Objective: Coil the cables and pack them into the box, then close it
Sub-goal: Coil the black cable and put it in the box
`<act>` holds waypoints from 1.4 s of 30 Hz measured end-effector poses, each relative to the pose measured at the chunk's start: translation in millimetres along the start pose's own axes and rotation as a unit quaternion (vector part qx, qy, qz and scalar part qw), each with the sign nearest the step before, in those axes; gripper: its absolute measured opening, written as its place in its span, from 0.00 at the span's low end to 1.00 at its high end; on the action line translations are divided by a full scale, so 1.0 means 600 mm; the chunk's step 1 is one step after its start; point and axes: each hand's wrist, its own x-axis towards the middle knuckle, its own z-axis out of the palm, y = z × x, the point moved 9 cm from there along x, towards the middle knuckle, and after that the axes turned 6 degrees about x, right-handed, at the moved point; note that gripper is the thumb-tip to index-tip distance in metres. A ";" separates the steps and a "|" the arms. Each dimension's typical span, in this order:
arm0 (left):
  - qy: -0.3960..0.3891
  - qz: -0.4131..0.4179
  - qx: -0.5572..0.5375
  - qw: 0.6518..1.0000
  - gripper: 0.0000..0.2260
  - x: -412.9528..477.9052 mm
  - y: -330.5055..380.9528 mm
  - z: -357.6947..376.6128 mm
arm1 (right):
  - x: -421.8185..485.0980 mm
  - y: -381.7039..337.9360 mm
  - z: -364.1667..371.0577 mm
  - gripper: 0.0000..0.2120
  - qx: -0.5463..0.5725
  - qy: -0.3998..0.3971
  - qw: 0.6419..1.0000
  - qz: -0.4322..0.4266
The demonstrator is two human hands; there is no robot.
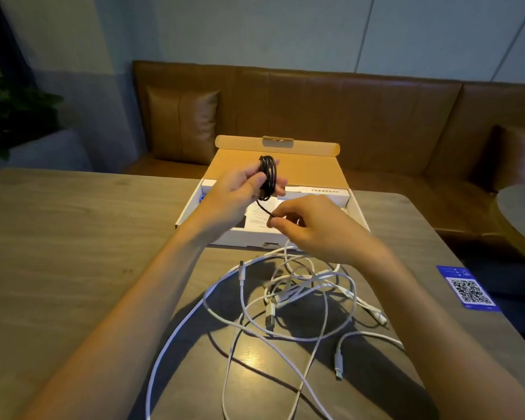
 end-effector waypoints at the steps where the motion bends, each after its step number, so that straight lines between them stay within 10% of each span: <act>1: -0.006 0.012 0.086 0.996 0.15 -0.001 0.001 0.003 | -0.003 -0.004 -0.011 0.11 -0.011 0.006 1.000 -0.011; 9: -0.133 -0.010 0.022 0.991 0.15 -0.014 0.011 0.040 | -0.011 0.015 -0.110 0.05 0.068 0.183 0.978 -0.069; 20: -0.165 -0.085 -0.351 0.918 0.12 -0.026 0.000 0.058 | -0.003 0.018 -0.072 0.04 0.306 0.148 0.940 -0.046; 33: -0.017 0.010 -0.032 0.999 0.15 -0.001 0.013 0.011 | -0.011 0.038 -0.089 0.03 0.287 0.239 0.928 0.007; 42: -0.004 -0.033 -0.257 0.966 0.14 0.002 -0.011 0.033 | -0.007 0.049 -0.061 0.05 0.531 0.167 0.826 0.087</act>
